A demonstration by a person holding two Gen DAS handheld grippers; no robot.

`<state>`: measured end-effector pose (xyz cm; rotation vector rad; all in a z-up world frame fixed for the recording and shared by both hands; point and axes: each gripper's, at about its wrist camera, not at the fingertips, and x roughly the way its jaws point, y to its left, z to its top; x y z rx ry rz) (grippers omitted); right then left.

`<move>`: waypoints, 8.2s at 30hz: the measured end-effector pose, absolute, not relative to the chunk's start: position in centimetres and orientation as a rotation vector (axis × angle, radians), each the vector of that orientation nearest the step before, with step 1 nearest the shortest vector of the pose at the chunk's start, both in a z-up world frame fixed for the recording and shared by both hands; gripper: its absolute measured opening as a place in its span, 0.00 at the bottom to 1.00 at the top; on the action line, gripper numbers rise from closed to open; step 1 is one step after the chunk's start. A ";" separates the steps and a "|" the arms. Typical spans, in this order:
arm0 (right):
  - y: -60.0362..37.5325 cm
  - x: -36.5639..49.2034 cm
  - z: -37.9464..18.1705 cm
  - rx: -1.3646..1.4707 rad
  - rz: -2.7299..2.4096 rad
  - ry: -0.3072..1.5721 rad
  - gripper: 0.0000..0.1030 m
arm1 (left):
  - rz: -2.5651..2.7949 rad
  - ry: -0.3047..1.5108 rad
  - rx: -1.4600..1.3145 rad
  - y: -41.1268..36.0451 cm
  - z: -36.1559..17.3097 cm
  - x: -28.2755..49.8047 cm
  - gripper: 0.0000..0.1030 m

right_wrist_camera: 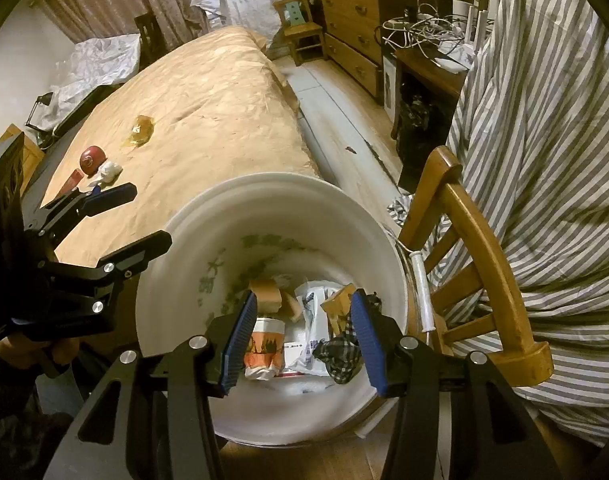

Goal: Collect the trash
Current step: 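Open both tools to drop the sponge and plaid cloth into the bucket, then move both tools back over the blue cap and white sock on the bed, then grasp the blue bottle cap with the left tool while the right tool grasps the white sock, then carry the blue cap and white sock in both tools over the bucket, then open both tools to drop the sock and cap into the bucket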

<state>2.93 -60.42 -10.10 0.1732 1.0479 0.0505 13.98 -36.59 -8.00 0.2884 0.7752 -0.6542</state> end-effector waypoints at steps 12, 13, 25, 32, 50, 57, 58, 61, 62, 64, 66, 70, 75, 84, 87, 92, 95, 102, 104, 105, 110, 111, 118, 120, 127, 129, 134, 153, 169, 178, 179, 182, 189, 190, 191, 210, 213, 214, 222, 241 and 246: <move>-59.7 2.7 -9.3 0.181 0.051 1.016 0.60 | -0.639 0.773 0.273 -35.2 -7.6 13.9 0.78; -59.6 2.6 -9.0 0.183 0.052 0.998 0.65 | -0.636 0.772 0.273 -34.8 -7.6 13.9 0.78; -44.5 1.4 -4.8 0.072 0.269 0.693 0.86 | -0.435 0.788 0.199 -19.6 -10.5 16.1 0.82; -35.2 4.1 -8.1 0.059 0.411 0.735 0.86 | -0.146 0.845 0.054 -5.5 -13.5 20.4 0.82; -28.9 10.9 -13.8 0.071 0.429 0.775 0.86 | -0.057 0.869 -0.070 -1.0 -17.7 29.7 0.78; -26.7 13.8 -14.8 0.049 0.456 0.794 0.86 | -0.063 0.852 -0.027 -0.7 -17.6 29.0 0.47; -26.0 14.5 -15.0 0.037 0.470 0.799 0.86 | -0.051 0.851 -0.017 -0.3 -17.6 28.7 0.47; -23.8 16.2 -15.4 -0.009 0.520 0.811 0.79 | -0.007 0.854 -0.007 1.8 -17.6 27.9 0.47; -22.8 17.3 -15.7 -0.038 0.543 0.816 0.77 | 0.011 0.855 -0.006 2.9 -17.7 27.5 0.47; -20.8 19.5 -16.2 -0.092 0.592 0.831 0.70 | 0.029 0.859 -0.014 4.4 -17.8 26.9 0.47; -19.0 21.0 -16.4 -0.182 0.622 0.830 0.67 | 0.027 0.875 -0.026 6.0 -18.1 26.3 0.47; -14.7 24.8 -17.0 -0.500 0.675 0.780 0.66 | -0.001 0.888 -0.016 7.3 -18.4 25.8 0.47; -10.6 30.1 -17.6 -0.805 0.731 0.766 0.66 | -0.010 0.886 -0.025 7.4 -18.4 25.9 0.47; -7.8 34.7 -18.7 -0.946 0.818 0.835 0.66 | -0.048 0.846 -0.048 6.7 -17.9 27.5 0.70; -7.4 35.1 -19.6 -0.989 0.836 0.861 0.65 | -0.044 0.864 -0.058 6.6 -18.3 28.2 0.70; -7.2 36.2 -20.6 -1.002 0.844 0.906 0.56 | -0.035 0.862 -0.039 5.8 -18.2 28.6 0.61; -7.2 36.4 -20.6 -0.979 0.841 0.912 0.49 | -0.037 0.855 -0.022 5.2 -18.2 28.6 0.54; -7.5 35.1 -21.3 -0.951 0.772 0.847 0.48 | -0.026 0.844 -0.027 5.1 -18.2 28.4 0.42; -7.7 34.6 -21.3 -0.929 0.737 0.835 0.47 | -0.024 0.843 -0.028 5.1 -18.2 28.3 0.41; -7.8 34.4 -21.2 -0.915 0.719 0.835 0.44 | -0.022 0.843 -0.029 5.0 -18.2 28.3 0.40; -8.1 32.9 -20.9 -0.837 0.603 0.832 0.38 | -0.013 0.841 -0.032 4.9 -18.2 28.2 0.37; -8.2 32.7 -20.8 -0.817 0.595 0.835 0.38 | -0.013 0.841 -0.031 4.9 -18.1 28.2 0.37; -11.1 30.4 -19.4 -0.465 0.520 0.915 0.38 | -0.003 0.845 -0.041 5.0 -18.1 27.8 0.37; -12.4 29.5 -19.0 -0.327 0.503 0.925 0.38 | 0.004 0.846 -0.045 5.1 -18.1 27.5 0.37; -14.7 26.4 -19.5 -0.023 0.473 0.907 0.38 | 0.025 0.854 -0.074 5.4 -18.1 26.0 0.37; -14.5 25.9 -19.7 0.012 0.467 0.899 0.38 | 0.031 0.851 -0.087 5.5 -18.1 25.4 0.37; -13.9 25.0 -19.5 -0.017 0.427 0.845 0.38 | 0.074 0.824 -0.091 5.6 -17.6 23.9 0.37; -14.6 17.3 -9.2 -0.092 0.349 0.480 0.38 | 0.158 0.495 -0.057 3.7 -5.6 14.8 0.37; -15.6 11.2 -5.1 -0.051 0.364 0.357 0.39 | 0.181 0.390 -0.088 3.2 -2.9 11.9 0.37; -17.6 9.1 -2.7 -0.062 0.315 0.366 0.39 | 0.118 0.375 -0.078 1.1 -1.4 11.9 0.37; -18.2 8.8 -2.4 -0.062 0.306 0.369 0.39 | 0.103 0.374 -0.073 0.5 -1.2 12.0 0.37; -20.6 8.4 -1.3 -0.061 0.275 0.380 0.39 | 0.059 0.373 -0.063 -1.4 -0.7 12.1 0.37; -26.7 5.4 0.6 -0.042 0.185 0.396 0.39 | -0.064 0.378 -0.041 -6.7 -0.1 12.4 0.37; -27.6 5.0 0.8 -0.037 0.173 0.398 0.39 | -0.079 0.377 -0.040 -7.3 0.1 12.4 0.37; -28.8 4.5 1.0 -0.031 0.157 0.401 0.39 | -0.094 0.377 -0.040 -7.9 0.2 12.4 0.37; -51.1 -4.9 0.2 0.039 -0.152 0.495 0.39 | -0.457 0.439 0.055 -25.2 -0.4 11.1 0.37; -53.8 -5.5 -0.7 0.052 -0.178 0.535 0.39 | -0.505 0.461 0.078 -27.5 -0.8 10.9 0.37; -54.5 -5.4 -1.0 0.060 -0.180 0.550 0.39 | -0.521 0.469 0.086 -28.4 -0.9 10.9 0.37; -60.2 -2.1 -4.3 0.139 -0.138 0.736 0.39 | -0.619 0.590 0.164 -33.7 -2.9 12.2 0.37; -62.4 3.7 -11.0 0.252 -0.032 1.076 0.39 | -0.706 0.845 0.375 -39.1 -8.7 15.8 0.37; -62.1 3.4 -11.1 0.253 -0.032 1.080 0.39 | -0.692 0.848 0.373 -39.0 -8.9 16.3 0.37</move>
